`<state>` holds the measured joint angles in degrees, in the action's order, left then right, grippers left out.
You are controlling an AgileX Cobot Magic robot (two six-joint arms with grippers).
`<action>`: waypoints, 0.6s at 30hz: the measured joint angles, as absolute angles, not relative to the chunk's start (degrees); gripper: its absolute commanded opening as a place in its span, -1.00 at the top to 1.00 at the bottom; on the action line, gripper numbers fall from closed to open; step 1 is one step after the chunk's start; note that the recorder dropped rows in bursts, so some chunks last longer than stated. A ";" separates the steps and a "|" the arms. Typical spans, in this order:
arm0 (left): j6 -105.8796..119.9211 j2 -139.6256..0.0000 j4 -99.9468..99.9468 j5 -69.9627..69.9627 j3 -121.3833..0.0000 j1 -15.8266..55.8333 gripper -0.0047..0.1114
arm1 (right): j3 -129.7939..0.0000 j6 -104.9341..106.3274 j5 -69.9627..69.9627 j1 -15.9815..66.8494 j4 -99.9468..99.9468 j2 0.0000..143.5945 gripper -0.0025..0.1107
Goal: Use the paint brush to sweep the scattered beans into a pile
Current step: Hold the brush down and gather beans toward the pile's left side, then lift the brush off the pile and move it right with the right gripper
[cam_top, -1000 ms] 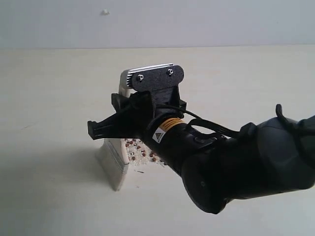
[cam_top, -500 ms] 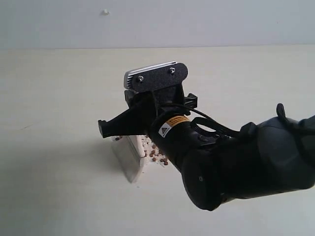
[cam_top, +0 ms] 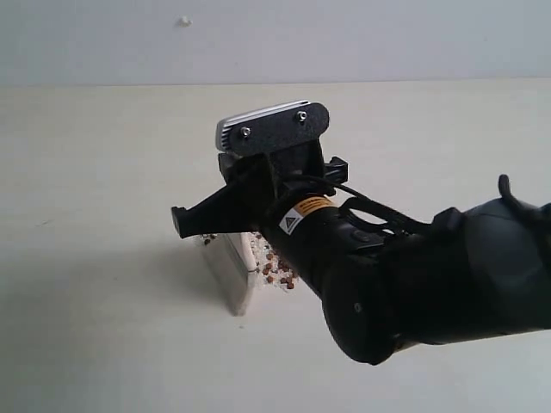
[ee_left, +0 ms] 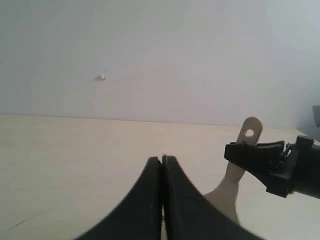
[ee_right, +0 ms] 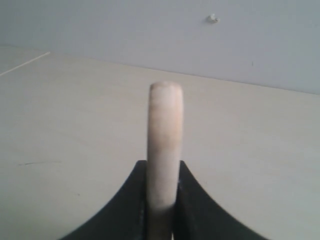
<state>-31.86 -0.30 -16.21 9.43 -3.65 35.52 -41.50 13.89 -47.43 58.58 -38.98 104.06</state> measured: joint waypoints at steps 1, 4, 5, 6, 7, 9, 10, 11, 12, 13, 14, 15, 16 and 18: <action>-31.86 -0.30 -16.21 9.43 -3.65 35.52 0.92 | -41.50 13.89 -47.02 58.58 -38.98 103.42 0.96; -31.86 -0.30 -16.21 9.43 -3.65 35.52 0.92 | -41.50 13.98 -45.96 58.58 -38.98 101.39 0.96; -31.86 -0.30 -16.21 9.43 -3.65 35.52 0.92 | -41.50 13.86 -45.49 58.58 -38.82 100.68 0.96; -31.86 -0.30 -16.21 9.43 -3.65 35.52 0.92 | -41.50 13.44 -45.10 58.58 -38.51 100.02 0.96; -31.86 -0.30 -16.21 9.43 -3.65 35.52 0.92 | -41.50 13.21 -44.73 58.58 -38.08 99.43 0.96; -31.86 -0.30 -16.21 9.43 -3.65 35.52 0.92 | -41.50 12.61 -43.86 58.58 -36.55 98.71 0.96; -31.86 -0.30 -16.21 9.43 -3.65 35.52 0.92 | -41.50 12.18 -43.75 58.58 -35.64 98.55 0.96; -31.86 -0.30 -16.21 9.43 -3.65 35.52 0.92 | -41.50 11.80 -43.39 58.58 -34.78 98.28 0.96; -31.86 -0.30 -16.21 9.43 -3.65 35.52 0.92 | -41.50 11.38 -43.16 58.58 -34.16 98.30 0.96; -31.86 -0.30 -16.21 9.43 -3.65 35.52 0.92 | -41.50 10.92 -43.06 58.58 -33.61 98.18 0.96; -31.86 -0.30 -16.21 9.43 -3.65 35.52 0.92 | -41.50 10.84 -43.06 58.58 -33.17 98.08 0.96; -31.86 -0.30 -16.21 9.43 -3.65 35.52 0.92 | -41.50 10.79 -42.95 58.58 -32.52 98.08 0.96; -31.86 -0.30 -16.21 9.43 -3.65 35.52 0.92 | -41.42 10.79 -42.95 58.58 -31.76 98.08 0.96; -31.86 -0.30 -16.21 9.43 -3.65 35.52 0.92 | -40.94 10.79 -43.08 58.58 -29.89 97.96 0.96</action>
<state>-31.86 -0.30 -16.21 9.43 -3.65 35.52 -40.94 10.79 -43.08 58.58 -29.89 97.96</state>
